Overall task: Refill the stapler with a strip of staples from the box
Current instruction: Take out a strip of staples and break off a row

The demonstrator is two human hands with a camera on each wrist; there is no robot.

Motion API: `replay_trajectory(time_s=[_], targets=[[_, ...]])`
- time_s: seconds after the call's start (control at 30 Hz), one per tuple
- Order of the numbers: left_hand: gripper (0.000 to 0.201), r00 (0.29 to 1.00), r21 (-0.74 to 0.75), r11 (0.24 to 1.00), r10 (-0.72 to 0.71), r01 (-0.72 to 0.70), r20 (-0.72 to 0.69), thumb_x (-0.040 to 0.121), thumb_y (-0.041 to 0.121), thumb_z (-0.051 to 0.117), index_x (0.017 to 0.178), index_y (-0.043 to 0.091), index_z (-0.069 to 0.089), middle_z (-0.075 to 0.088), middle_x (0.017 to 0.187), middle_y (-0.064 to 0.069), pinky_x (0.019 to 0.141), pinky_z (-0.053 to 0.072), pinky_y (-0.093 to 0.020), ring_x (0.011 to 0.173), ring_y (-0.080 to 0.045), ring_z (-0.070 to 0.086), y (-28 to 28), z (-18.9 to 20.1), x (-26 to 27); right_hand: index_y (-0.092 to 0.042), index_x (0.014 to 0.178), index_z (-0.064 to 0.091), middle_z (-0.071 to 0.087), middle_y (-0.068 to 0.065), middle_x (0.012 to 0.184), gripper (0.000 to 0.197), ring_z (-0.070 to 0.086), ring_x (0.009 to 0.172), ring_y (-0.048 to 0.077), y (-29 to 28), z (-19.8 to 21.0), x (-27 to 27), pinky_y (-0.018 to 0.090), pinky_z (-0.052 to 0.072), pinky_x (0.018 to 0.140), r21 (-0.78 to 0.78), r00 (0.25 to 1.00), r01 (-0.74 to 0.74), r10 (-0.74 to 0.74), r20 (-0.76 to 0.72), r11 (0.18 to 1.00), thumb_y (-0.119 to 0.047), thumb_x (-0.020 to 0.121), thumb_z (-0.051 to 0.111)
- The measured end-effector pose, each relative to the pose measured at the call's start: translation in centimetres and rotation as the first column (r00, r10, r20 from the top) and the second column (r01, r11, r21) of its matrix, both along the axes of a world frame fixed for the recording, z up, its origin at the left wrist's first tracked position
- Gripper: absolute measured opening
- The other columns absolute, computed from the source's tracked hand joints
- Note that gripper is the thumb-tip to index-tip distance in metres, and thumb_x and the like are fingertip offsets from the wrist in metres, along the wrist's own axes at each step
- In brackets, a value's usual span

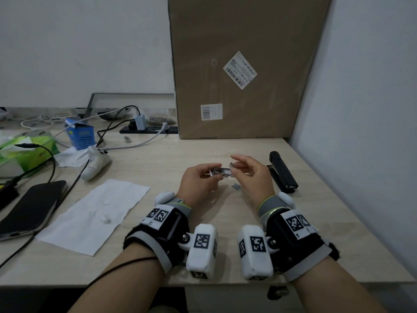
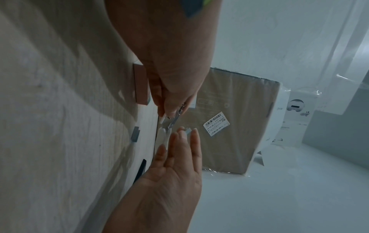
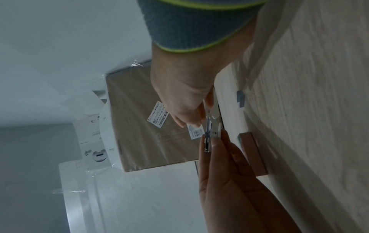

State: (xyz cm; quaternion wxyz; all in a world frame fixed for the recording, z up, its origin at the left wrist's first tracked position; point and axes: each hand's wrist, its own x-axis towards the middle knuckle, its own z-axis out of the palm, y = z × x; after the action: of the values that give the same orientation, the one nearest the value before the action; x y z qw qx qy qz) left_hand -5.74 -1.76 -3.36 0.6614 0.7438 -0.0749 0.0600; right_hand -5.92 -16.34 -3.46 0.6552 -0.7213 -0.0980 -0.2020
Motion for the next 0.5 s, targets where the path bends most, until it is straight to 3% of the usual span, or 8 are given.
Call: replay_trajectory(time_s=[0.07,0.13,0.23,0.33,0.4,0.5], targets=[[0.022,1.0,0.009,1.0,0.002,-0.002,0.014,0.079,0.01,0.07,0.097,0.022,0.071,0.062,0.069,-0.016,0.068,0.052,-0.038,0.063,-0.023,0.056,-0.01,-0.08,-0.03,-0.017,0.104,0.067,0.067,-0.007,0.086,0.029,0.064,0.082,0.006,0.06,-0.1,0.02,0.027,0.056,0.078,-0.054,1.0,-0.009,0.008,-0.012,0.998,-0.002,0.08,0.063],[0.021,1.0,0.044,0.999,0.005,-0.006,0.025,0.079,0.01,0.07,0.099,0.017,0.072,0.063,0.068,-0.013,0.063,0.049,-0.031,0.061,-0.021,0.055,-0.01,-0.18,-0.05,-0.015,0.098,0.07,0.071,-0.004,0.088,0.023,0.067,0.083,0.007,0.08,-0.16,0.01,0.031,0.057,0.081,-0.101,0.999,-0.037,0.035,-0.017,0.994,-0.002,0.079,0.065],[0.023,0.999,0.069,0.998,-0.012,0.009,0.032,0.08,0.01,0.07,0.103,0.011,0.072,0.066,0.069,-0.006,0.06,0.049,-0.025,0.061,-0.013,0.058,-0.03,-0.17,-0.17,-0.015,0.092,0.072,0.073,-0.001,0.091,0.022,0.067,0.085,0.005,0.05,-0.16,-0.09,0.019,0.054,0.08,-0.183,0.999,-0.04,0.043,0.018,0.982,-0.001,0.077,0.066],[0.025,0.997,0.102,0.994,-0.041,0.033,0.069,0.081,0.012,0.07,0.105,0.01,0.072,0.073,0.085,-0.007,0.063,0.05,-0.017,0.066,-0.003,0.062,-0.05,-0.16,-0.11,-0.013,0.092,0.073,0.071,0.0,0.093,0.021,0.065,0.085,0.005,-0.03,-0.05,-0.14,0.014,0.052,0.078,-0.233,0.998,-0.025,0.038,0.05,0.972,0.0,0.077,0.065],[0.025,0.995,0.114,0.993,-0.051,0.041,0.088,0.081,0.013,0.07,0.105,0.01,0.072,0.075,0.093,-0.011,0.068,0.053,-0.019,0.073,-0.004,0.064,-0.02,-0.21,-0.06,-0.012,0.092,0.073,0.07,0.002,0.095,0.021,0.065,0.087,0.009,0.0,-0.03,-0.15,0.016,0.052,0.079,-0.253,0.997,-0.022,0.039,0.064,0.967,0.0,0.077,0.065],[0.024,0.994,0.132,0.99,-0.069,0.058,0.086,0.081,0.02,0.07,0.104,0.015,0.073,0.074,0.095,-0.02,0.075,0.054,-0.039,0.077,-0.016,0.062,-0.05,-0.29,-0.09,-0.012,0.089,0.073,0.068,0.004,0.094,0.019,0.064,0.09,0.012,-0.03,-0.23,0.13,0.022,0.052,0.081,-0.252,0.997,-0.02,0.038,0.066,0.967,-0.001,0.075,0.067]])
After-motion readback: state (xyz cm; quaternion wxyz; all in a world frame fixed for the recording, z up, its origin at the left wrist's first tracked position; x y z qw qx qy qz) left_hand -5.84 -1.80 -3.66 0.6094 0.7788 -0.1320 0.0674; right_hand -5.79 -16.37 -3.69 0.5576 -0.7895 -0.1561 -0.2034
